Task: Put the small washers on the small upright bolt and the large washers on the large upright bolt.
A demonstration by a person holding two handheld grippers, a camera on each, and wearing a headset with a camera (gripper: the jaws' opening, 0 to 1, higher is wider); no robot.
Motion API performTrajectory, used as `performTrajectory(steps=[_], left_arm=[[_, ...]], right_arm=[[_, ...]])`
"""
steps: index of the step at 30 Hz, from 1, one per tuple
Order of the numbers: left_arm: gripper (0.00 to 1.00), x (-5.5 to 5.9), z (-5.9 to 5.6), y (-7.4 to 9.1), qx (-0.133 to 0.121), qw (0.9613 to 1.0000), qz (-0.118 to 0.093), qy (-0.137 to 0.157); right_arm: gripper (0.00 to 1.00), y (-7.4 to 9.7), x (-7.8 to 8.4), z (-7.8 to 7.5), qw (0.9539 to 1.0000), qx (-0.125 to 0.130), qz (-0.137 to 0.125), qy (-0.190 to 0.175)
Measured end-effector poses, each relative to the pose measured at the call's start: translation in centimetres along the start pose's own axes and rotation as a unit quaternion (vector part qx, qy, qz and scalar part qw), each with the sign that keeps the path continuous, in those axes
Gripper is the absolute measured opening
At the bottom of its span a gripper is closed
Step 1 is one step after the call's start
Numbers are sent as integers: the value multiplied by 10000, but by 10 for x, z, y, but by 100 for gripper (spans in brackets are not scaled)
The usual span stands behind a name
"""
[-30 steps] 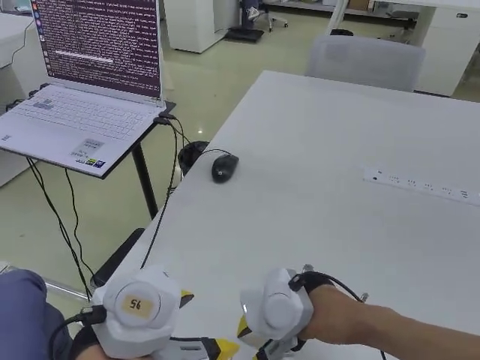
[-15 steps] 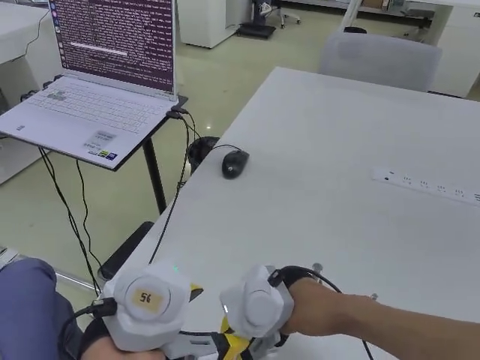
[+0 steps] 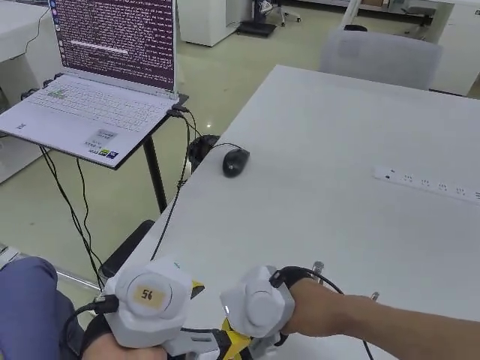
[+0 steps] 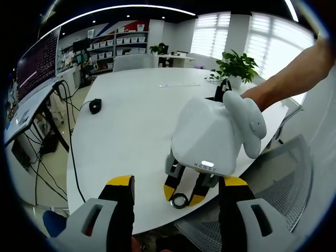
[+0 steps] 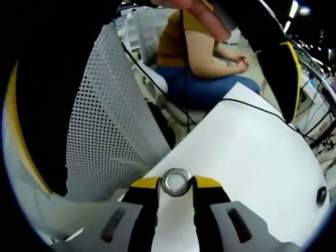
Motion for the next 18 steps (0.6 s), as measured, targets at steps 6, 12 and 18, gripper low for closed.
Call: performTrajectory(steps=[6,12,18], left_arm=[[64,-1,0,-1,-2,10000,2,-2],[64,-3,-3,-5,32,10000,18,-54],[64,-9,-8,-7,72,9999,17,-119]], right_arm=[[26,12,33,-7,9984,222,148,-505],[26,25,64,-4,9950,309,239,-921],[29,26,77,-5,9950,275,309,-904]])
Point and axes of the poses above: the centre of the closed fingertips' face, and the gripper's own axes: y roughly backward along the fingers, z roughly to its left, x roughly out of its underside, the point moved 1 cm from there along y, roughly backward along the fingers, and after that the axes turned 13 degrees about z, right-handed, at the moved point
